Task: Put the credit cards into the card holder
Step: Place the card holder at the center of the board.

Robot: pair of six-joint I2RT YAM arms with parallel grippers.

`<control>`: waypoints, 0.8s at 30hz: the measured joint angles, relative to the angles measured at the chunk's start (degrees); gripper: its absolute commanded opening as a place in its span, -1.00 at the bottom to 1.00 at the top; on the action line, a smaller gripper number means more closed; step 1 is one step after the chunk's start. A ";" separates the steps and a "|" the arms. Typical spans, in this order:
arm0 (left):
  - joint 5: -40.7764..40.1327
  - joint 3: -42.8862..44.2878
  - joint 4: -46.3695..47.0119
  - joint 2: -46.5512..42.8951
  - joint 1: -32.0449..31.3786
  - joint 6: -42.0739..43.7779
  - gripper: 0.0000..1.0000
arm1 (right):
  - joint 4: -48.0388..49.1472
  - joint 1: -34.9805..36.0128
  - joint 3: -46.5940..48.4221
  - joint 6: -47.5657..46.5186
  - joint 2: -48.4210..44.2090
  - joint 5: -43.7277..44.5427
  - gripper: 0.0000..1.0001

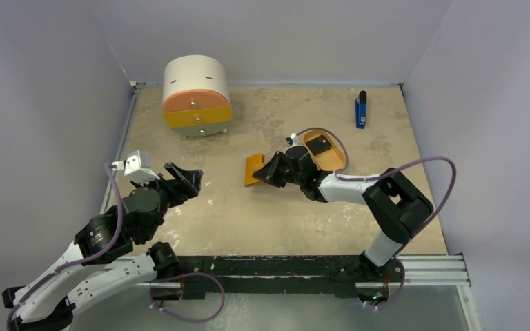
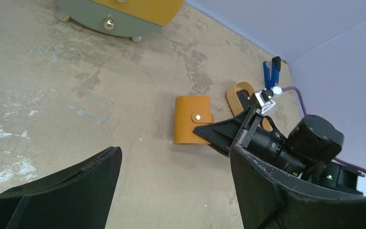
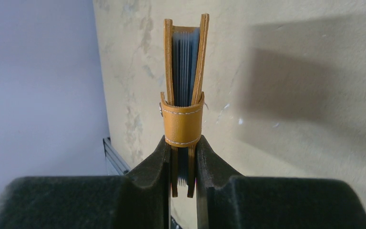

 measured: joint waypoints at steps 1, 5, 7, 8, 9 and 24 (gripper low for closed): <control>0.20 -0.15 -0.28 -0.02 0.00 -0.13 0.64 | 0.94 -0.15 0.15 0.57 1.36 0.33 -1.00; 1.14 -0.52 -1.16 -0.02 0.00 -0.31 0.62 | 2.10 -1.18 1.22 1.88 6.60 2.29 -1.00; 1.46 -0.52 -1.53 -0.02 0.00 -0.31 0.62 | 0.90 -1.62 3.43 1.73 8.90 3.08 -1.00; 1.60 -0.52 -1.77 -0.02 0.00 -0.31 0.62 | 0.35 -1.73 4.98 1.60 10.10 3.28 -1.00; 1.64 -0.52 -2.01 -0.02 0.00 -0.31 0.62 | 0.04 -1.88 6.19 1.46 10.91 3.32 -0.97; 1.51 -0.50 -4.42 0.68 0.00 -0.31 0.62 | -1.75 -2.84 6.71 0.15 12.70 3.30 0.31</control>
